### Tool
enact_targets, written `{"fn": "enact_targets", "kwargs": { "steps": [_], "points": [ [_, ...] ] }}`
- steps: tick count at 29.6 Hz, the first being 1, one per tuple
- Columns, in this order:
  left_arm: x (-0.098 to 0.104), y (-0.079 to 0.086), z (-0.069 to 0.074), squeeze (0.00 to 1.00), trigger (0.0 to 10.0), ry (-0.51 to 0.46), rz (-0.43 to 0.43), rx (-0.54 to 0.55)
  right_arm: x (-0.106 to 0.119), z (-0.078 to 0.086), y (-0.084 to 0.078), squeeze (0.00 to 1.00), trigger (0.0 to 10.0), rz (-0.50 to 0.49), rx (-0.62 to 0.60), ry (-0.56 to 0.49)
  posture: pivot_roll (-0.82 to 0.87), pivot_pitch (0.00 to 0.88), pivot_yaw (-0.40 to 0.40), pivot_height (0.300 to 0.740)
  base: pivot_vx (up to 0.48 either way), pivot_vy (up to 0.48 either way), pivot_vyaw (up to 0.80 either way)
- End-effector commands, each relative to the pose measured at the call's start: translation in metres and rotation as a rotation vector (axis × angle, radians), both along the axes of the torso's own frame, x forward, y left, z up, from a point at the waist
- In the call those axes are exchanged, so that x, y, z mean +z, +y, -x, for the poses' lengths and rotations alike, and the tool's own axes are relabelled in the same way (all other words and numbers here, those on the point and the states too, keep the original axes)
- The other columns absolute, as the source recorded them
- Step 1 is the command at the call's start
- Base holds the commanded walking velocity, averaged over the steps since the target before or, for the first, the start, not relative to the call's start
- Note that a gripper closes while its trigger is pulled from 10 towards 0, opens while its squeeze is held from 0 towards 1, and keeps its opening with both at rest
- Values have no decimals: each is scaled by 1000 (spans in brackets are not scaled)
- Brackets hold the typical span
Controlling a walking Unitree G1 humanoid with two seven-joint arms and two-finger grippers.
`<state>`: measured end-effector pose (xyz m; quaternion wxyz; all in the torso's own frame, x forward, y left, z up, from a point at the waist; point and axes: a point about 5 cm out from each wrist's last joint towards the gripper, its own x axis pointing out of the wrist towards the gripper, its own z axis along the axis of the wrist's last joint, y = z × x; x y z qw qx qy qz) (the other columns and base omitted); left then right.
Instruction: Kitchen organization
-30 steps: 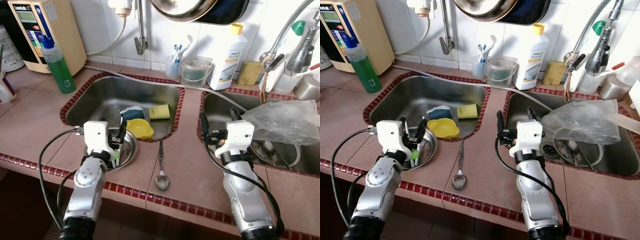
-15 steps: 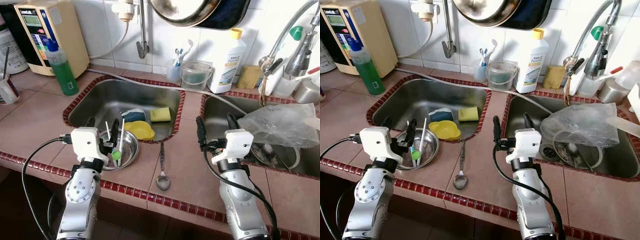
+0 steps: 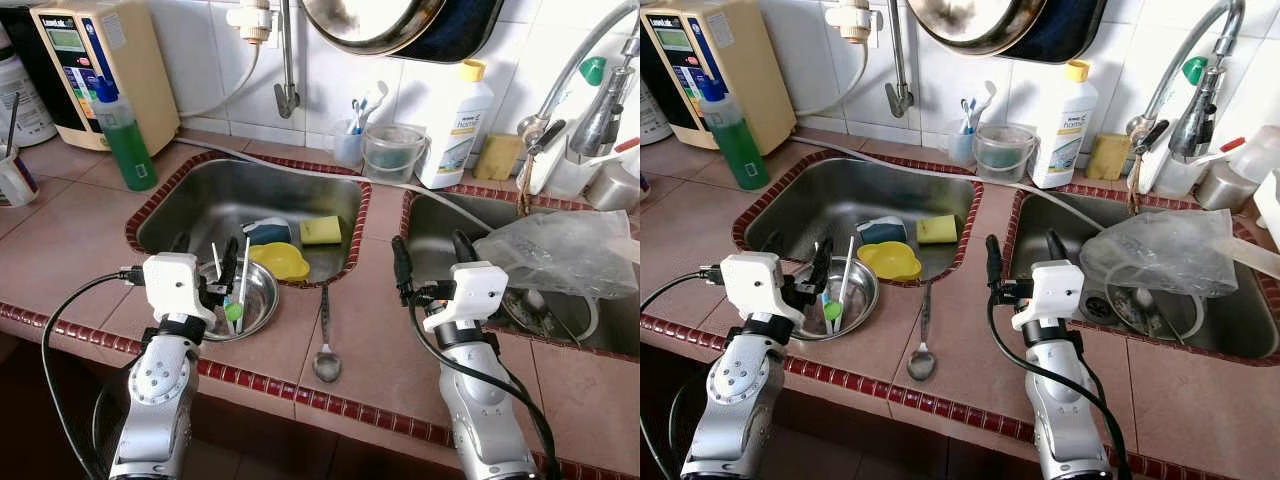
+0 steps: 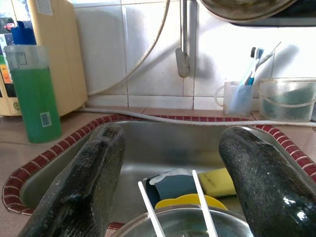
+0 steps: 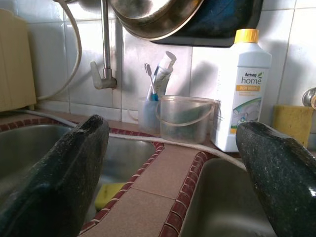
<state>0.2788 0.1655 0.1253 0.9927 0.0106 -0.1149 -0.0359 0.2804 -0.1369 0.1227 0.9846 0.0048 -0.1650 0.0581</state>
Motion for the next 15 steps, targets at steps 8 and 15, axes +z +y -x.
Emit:
{"fn": "enact_targets", "kwargs": {
  "steps": [8, 15],
  "points": [
    [0, 1, -1, 0, 10000, 62, 30, 16, 3, -2, -3, 0, 10000, 3, -7, -12, -91, 0, 6, 740, 0, 0, 0],
    [4, -10, 2, 0, 10000, 136, 35, -19, 7, 3, 1, 0, 10000, 10, 19, -20, -87, 11, 6, 740, 0, 0, 0]
  ]
}}
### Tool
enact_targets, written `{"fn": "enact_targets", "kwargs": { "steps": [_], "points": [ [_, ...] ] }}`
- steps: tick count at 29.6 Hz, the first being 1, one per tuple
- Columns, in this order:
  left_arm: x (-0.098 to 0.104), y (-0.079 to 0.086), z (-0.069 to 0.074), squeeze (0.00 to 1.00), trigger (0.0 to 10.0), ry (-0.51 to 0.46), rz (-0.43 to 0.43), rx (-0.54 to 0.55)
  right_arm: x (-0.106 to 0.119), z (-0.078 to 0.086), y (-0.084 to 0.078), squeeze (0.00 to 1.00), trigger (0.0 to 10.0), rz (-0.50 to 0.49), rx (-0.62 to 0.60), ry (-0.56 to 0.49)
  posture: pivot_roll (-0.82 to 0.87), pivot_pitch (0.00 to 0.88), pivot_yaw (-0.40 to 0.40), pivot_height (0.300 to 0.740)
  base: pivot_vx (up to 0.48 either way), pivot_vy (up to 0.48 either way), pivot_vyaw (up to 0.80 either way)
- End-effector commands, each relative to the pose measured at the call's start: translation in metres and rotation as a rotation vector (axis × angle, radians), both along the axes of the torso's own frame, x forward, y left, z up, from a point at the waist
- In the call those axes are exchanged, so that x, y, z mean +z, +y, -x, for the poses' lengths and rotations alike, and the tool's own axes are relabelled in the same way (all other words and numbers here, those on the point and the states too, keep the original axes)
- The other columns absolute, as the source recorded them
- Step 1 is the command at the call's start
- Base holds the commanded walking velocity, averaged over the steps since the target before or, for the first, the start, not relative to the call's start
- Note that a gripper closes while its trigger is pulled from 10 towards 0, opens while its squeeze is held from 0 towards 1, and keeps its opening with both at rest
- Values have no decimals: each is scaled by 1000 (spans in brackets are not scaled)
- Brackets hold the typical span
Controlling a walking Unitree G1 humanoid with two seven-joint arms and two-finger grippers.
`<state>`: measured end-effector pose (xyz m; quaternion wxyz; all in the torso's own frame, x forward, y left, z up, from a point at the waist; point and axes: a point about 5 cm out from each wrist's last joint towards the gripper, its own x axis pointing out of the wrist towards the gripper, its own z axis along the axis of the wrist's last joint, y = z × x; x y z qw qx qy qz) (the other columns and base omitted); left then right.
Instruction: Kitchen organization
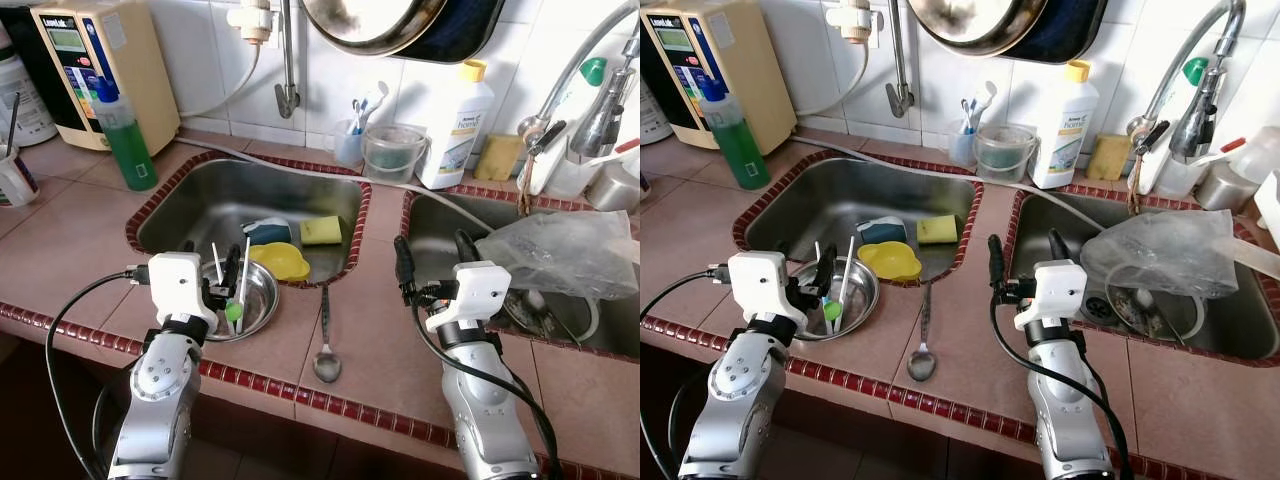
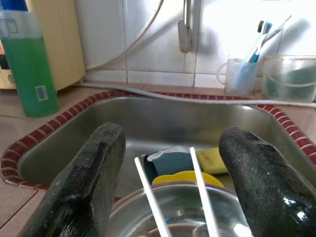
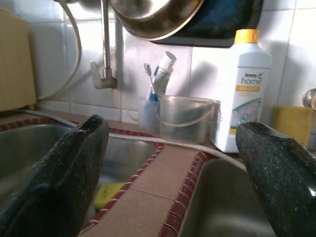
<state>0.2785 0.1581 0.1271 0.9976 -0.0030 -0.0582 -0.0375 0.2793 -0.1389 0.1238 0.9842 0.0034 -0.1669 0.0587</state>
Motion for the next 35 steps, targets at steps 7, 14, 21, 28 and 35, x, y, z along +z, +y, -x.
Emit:
{"fn": "enact_targets", "kwargs": {
  "steps": [7, 14, 21, 28, 35],
  "points": [
    [11, -2, 3, 0, 10000, 88, 1, -15, 14, 18, 21, 0, 10000, 34, 199, -5, -85, 33, 4, 740, 0, 0, 0],
    [22, 0, 6, 0, 10000, 133, -72, -15, 29, 41, 20, 0, 10000, 59, 366, 16, -89, 75, 0, 740, 0, 0, 0],
    [28, -1, 9, 0, 10000, 164, -109, -34, 37, 58, 17, 0, 10000, 83, 453, 80, -101, 107, -4, 740, 0, 0, 0],
    [30, -6, 3, 0, 10000, 297, -107, 6, 43, 71, 18, 0, 10000, 67, 508, 127, -117, 122, 4, 740, 0, 0, 0],
    [25, -4, 2, 0, 10000, 370, -98, 35, 50, 76, 16, 0, 10000, 59, 500, 134, -137, 132, 11, 740, 0, 0, 0]
  ]
}}
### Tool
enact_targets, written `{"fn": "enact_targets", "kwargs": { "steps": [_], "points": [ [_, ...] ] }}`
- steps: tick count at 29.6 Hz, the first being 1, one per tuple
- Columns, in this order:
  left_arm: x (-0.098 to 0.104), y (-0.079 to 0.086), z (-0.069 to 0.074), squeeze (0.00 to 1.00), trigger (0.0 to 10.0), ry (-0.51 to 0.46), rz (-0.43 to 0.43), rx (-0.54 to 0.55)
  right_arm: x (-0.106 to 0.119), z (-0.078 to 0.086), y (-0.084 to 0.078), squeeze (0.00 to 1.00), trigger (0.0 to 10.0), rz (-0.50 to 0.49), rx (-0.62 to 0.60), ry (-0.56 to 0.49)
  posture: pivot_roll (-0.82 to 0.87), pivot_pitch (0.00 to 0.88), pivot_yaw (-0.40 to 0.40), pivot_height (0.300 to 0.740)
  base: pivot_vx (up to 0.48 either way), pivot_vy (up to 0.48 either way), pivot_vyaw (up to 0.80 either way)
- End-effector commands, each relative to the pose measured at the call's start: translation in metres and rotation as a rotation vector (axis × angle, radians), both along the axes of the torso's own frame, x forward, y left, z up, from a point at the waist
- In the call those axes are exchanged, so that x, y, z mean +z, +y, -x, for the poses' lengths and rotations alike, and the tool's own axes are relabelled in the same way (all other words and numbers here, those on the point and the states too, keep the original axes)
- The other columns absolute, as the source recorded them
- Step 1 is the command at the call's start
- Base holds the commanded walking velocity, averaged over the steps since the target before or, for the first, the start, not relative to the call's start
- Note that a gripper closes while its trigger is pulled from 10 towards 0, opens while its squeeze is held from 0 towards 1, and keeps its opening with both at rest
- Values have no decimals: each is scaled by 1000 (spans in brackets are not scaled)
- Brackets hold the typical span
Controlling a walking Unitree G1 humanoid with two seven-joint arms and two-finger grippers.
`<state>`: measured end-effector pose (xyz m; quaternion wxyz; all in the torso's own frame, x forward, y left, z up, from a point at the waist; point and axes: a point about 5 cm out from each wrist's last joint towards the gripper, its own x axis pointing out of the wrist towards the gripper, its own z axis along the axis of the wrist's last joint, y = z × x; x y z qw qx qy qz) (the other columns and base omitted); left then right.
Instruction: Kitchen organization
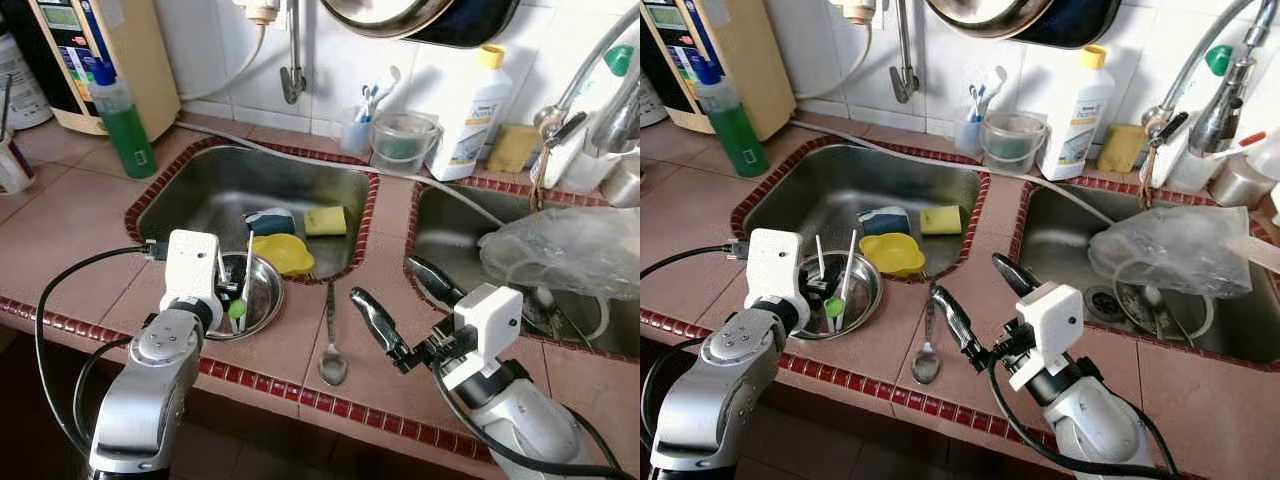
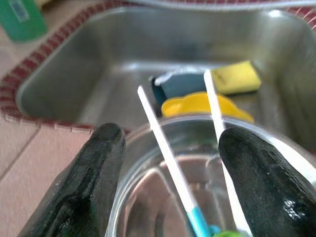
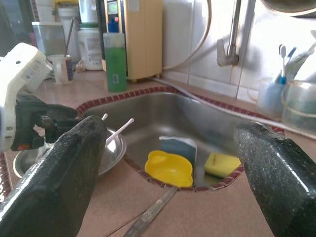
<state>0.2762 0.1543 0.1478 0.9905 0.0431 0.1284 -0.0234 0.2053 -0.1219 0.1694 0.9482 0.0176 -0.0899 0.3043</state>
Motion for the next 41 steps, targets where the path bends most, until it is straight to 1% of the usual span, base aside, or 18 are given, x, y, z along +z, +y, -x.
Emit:
{"fn": "enact_targets", "kwargs": {
  "steps": [1, 5, 13, 14, 18, 19, 20, 22, 23, 24, 25, 26, 27, 28, 30, 36, 40, 41],
  "points": [
    [4, -1, 0, 0, 10000, 2, 10, 4, 5, 3, -1, 0, 10000, -9, 0, -6, -137, 132, 11, 740, 0, 0, 0],
    [1, -3, 2, 0, 10000, 36, 11, -7, 7, 6, 2, 0, 10000, -13, 6, 2, -140, 135, 13, 740, 0, 0, 0],
    [-7, -2, 6, 0, 10000, 105, -45, -30, 10, 9, 3, 0, 10000, -13, 9, 11, -142, 141, 17, 740, 0, 0, 0],
    [-11, -1, 8, 0, 10000, 132, -57, -35, 11, 9, 3, 0, 10000, -12, 9, 14, -144, 139, 19, 740, 0, 0, 0],
    [-13, 0, 9, 0, 10000, 148, -62, -39, 11, 9, 2, 0, 10000, -10, 6, 15, -144, 141, 20, 740, 0, 0, 0],
    [-13, -1, 9, 0, 7843, 149, -60, -48, 11, 9, 2, 0, 10000, -8, 3, 16, -145, 143, 23, 740, 0, 0, 0],
    [-11, -1, 8, 0, 7098, 146, -66, -58, 11, 9, 2, 0, 10000, -9, 2, 18, -145, 145, 26, 740, 0, 0, 0],
    [-9, -2, 8, 0, 6863, 140, -75, -67, 12, 9, 2, 0, 10000, -8, -1, 17, -147, 144, 28, 740, 0, 0, 0],
    [-9, -2, 8, 0, 4941, 142, -77, -78, 12, 9, 2, 0, 10000, -8, -3, 17, -147, 144, 29, 740, 0, 0, 0],
    [-9, -2, 8, 0, 4863, 144, -77, -80, 11, 9, 2, 0, 10000, -8, -6, 17, -147, 144, 29, 740, 0, 0, 0],
    [-9, -2, 8, 0, 4863, 146, -77, -80, 11, 9, 2, 0, 10000, -8, -7, 17, -148, 144, 29, 740, 0, 0, 0],
    [-8, -3, 8, 0, 6941, 148, -76, -91, 11, 8, 1, 0, 10000, -7, -12, 17, -147, 145, 31, 740, 0, 0, 0],
    [-8, -4, 8, 0, 7333, 150, -74, -98, 11, 8, 1, 0, 10000, -7, -13, 17, -147, 145, 30, 740, 0, 0, 0],
    [-7, -4, 8, 0, 10000, 151, -72, -101, 11, 8, 1, 0, 10000, -8, -13, 17, -146, 145, 30, 740, 0, 0, 0],
    [-3, -4, 7, 0, 10000, 137, -79, -107, 11, 8, 1, 0, 10000, -6, -15, 17, -147, 145, 32, 740, 0, 0, 0],
    [4, -8, 5, 0, 10000, 152, 19, -112, 11, 7, 1, 0, 10000, -7, -20, 17, -143, 143, 33, 740, 0, 0, 0],
    [2, -8, 5, 0, 10000, 163, 16, -115, 11, 7, 1, 0, 10000, -7, -21, 17, -143, 142, 34, 740, 0, 0, 0],
    [2, -9, 6, 0, 9490, 167, 16, -122, 11, 7, 1, 0, 10000, -6, -22, 16, -143, 142, 34, 740, 0, 0, 0]
  ]
}}
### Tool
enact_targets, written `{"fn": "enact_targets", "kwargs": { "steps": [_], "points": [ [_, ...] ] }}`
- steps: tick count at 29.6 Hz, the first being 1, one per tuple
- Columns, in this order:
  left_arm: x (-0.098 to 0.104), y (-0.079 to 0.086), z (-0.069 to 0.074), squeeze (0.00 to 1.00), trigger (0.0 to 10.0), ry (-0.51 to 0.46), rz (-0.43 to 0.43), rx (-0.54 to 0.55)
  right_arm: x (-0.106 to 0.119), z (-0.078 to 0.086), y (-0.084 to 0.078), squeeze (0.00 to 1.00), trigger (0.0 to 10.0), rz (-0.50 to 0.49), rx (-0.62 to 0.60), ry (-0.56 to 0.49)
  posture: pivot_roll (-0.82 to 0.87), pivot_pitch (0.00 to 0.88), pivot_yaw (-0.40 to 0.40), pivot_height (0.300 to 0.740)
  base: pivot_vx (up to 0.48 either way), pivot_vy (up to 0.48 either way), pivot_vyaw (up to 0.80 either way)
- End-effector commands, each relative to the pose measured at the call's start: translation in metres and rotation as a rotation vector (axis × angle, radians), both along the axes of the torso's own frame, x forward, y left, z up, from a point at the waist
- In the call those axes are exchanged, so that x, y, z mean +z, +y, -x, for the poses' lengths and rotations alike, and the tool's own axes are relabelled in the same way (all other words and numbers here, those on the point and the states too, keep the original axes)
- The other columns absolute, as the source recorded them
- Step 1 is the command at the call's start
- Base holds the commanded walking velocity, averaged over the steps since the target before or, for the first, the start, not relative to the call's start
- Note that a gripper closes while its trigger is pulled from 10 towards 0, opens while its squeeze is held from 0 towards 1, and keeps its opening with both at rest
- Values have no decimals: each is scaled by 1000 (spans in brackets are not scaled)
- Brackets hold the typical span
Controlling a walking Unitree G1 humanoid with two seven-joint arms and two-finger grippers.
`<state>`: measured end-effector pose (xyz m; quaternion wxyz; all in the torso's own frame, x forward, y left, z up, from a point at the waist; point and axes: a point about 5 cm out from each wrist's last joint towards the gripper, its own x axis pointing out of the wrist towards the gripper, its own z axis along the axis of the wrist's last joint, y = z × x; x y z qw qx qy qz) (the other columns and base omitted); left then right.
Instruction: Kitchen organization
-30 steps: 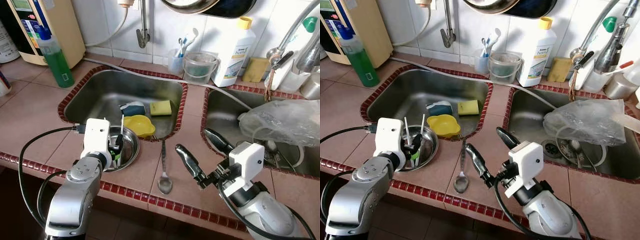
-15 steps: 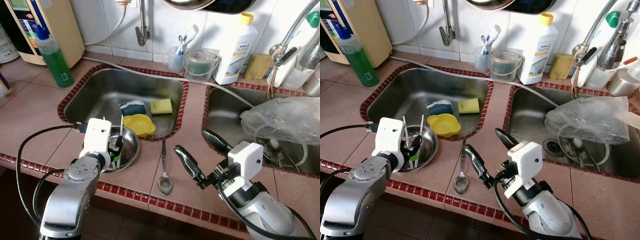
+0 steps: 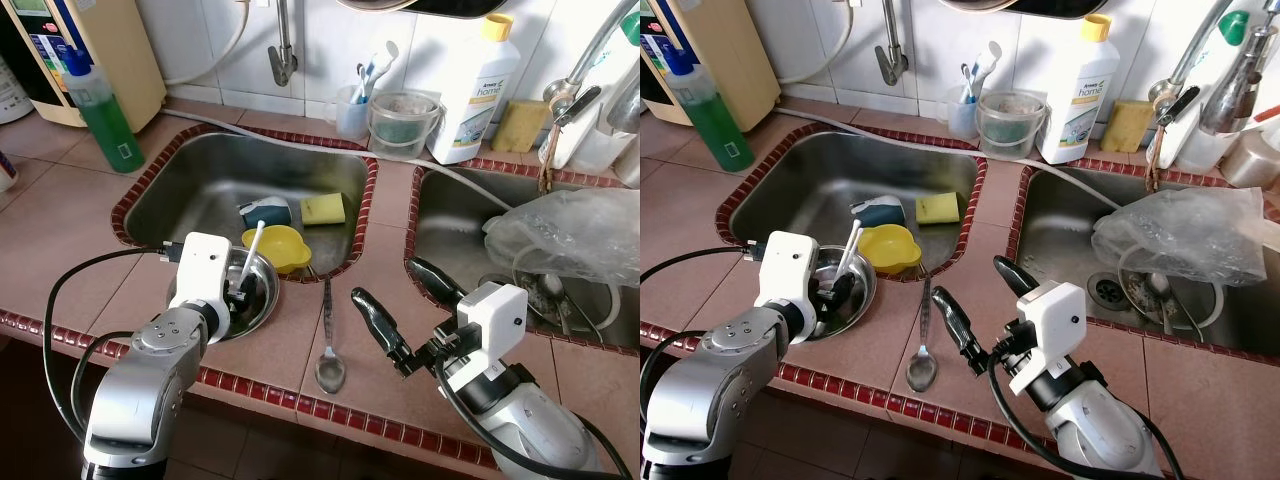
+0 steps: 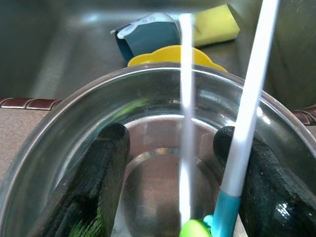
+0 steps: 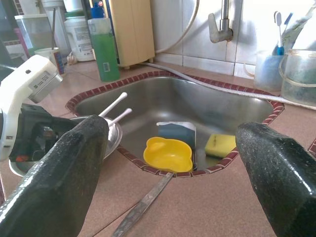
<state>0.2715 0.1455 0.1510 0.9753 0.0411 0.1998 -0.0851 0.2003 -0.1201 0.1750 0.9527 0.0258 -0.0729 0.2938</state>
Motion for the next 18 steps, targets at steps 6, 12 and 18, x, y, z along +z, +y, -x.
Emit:
{"fn": "enact_targets", "kwargs": {
  "steps": [6, 12, 18],
  "points": [
    [0, -1, 2, 0, 0, 10, 6, -15, 5, 2, -2, 0, 10000, 2, -8, -25, -142, 143, 34, 740, 0, 0, 0],
    [3, -1, 1, 0, 0, 1, 10, -14, 5, 1, -2, 0, 10000, 3, -5, -24, -141, 143, 30, 740, 0, 0, 0],
    [3, -1, 1, 0, 0, -3, 14, -15, 6, 1, -2, 0, 10000, 4, -2, -25, -139, 144, 28, 740, 0, 0, 0]
  ]
}}
